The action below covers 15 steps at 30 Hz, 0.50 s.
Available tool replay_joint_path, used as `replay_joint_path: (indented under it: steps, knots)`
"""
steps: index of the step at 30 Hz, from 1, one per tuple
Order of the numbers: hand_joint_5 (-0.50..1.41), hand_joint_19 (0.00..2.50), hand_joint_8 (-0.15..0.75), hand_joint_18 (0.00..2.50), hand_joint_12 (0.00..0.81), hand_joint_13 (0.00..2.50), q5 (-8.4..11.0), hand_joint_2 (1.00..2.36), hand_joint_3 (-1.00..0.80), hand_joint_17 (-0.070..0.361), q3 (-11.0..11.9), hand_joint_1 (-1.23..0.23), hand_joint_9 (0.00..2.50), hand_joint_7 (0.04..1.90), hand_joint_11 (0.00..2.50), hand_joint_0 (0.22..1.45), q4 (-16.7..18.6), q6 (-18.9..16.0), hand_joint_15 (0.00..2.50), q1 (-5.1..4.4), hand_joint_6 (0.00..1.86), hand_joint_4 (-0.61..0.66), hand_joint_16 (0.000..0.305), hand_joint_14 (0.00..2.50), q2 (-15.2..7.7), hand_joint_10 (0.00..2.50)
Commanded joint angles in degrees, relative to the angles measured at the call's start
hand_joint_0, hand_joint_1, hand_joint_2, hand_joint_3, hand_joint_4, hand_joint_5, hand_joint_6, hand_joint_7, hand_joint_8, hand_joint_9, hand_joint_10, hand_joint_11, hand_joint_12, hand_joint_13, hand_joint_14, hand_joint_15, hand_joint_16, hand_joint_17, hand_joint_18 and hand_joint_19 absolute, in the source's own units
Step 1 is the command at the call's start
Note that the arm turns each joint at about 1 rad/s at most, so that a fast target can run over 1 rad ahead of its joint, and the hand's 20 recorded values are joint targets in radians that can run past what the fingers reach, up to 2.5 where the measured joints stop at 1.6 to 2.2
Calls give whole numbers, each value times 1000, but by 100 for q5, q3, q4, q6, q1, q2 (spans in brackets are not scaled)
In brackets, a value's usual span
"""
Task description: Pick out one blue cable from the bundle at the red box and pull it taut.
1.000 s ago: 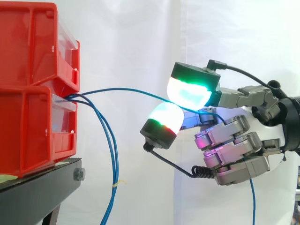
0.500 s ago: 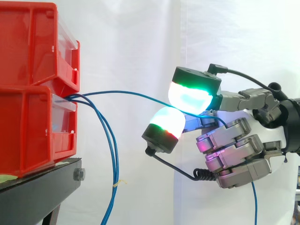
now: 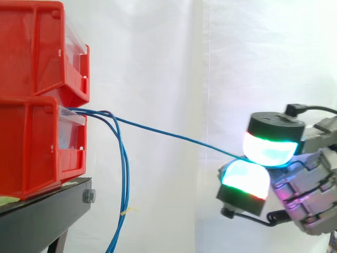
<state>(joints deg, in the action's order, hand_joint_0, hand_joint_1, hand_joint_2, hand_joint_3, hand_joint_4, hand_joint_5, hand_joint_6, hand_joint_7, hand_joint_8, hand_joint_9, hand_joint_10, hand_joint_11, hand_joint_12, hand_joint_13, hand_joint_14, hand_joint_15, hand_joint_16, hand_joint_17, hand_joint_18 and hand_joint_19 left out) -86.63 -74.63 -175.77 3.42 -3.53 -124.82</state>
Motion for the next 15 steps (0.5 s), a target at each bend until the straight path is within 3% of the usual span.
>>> replay_joint_path:
  steps: [1,2,5,15]
  knots:
    - [-121,1970,244,1582,291,1242,138,1023,-97,80,-588,-814,1350,982,1268,683,271,9,1116,-25,924,-213,36,2500,361,2433]
    - [-121,1969,251,1583,283,1240,138,1023,-97,81,-588,-814,1351,987,1263,683,271,9,1118,-25,924,-214,36,2500,361,2435]
    - [-120,1973,254,1586,283,1245,481,1023,-95,79,-1045,-814,1355,990,1276,682,333,18,1102,-78,923,-214,35,2500,801,2434]
    - [-120,1962,245,1591,290,1250,498,1023,-97,80,-1080,-815,1352,991,1264,683,289,97,1112,-95,924,-210,35,2500,915,2461]
